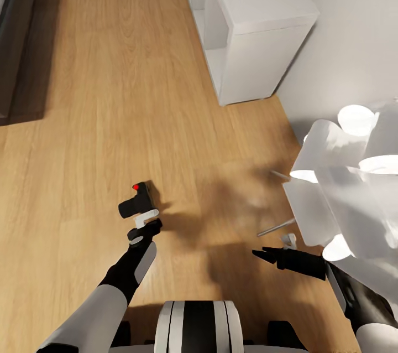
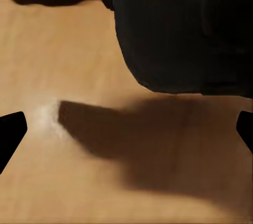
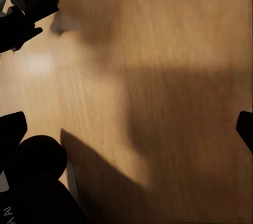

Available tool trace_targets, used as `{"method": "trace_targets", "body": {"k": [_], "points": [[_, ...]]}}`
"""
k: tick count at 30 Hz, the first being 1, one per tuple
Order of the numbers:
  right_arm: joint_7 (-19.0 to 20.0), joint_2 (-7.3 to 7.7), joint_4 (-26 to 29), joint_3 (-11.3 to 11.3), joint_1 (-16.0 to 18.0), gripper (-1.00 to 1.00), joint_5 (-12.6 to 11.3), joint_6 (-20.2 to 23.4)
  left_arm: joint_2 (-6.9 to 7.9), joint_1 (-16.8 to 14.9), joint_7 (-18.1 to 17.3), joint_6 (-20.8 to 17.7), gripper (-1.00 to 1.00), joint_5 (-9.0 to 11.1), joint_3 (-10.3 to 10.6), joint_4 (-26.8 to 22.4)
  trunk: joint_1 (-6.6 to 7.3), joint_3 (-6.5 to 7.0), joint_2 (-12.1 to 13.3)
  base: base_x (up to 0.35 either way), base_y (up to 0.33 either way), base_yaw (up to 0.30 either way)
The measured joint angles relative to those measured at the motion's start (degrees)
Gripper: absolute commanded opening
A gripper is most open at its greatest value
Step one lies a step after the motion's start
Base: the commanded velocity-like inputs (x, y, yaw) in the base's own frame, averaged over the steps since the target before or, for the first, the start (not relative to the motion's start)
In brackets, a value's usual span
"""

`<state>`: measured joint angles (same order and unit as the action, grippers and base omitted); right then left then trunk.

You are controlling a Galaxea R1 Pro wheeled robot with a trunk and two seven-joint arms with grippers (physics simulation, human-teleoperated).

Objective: Attach the digital camera to the camera tripod in the bedroom.

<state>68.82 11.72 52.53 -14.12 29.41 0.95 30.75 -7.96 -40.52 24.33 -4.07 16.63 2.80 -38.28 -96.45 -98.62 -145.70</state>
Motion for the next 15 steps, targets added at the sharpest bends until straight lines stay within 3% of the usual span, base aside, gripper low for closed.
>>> {"method": "trace_targets", "body": {"k": [6, 15], "points": [[0.0, -0.01, 0.0, 0.1, 0.0, 1.0, 0.0, 0.0, 0.0, 0.0, 0.1, 0.1, 1.0, -0.1, 0.0, 0.0, 0.0, 0.0, 0.0, 0.0, 0.0, -0.108], [0.1, -0.01, 0.0, 0.1, 0.0, 1.0, 0.0, 0.0, -0.06, 0.0, 0.1, 0.2, 1.0, -0.2, 0.0, 0.0, 0.0, 0.0, 0.0, 0.0, 0.0, -0.022]]}}
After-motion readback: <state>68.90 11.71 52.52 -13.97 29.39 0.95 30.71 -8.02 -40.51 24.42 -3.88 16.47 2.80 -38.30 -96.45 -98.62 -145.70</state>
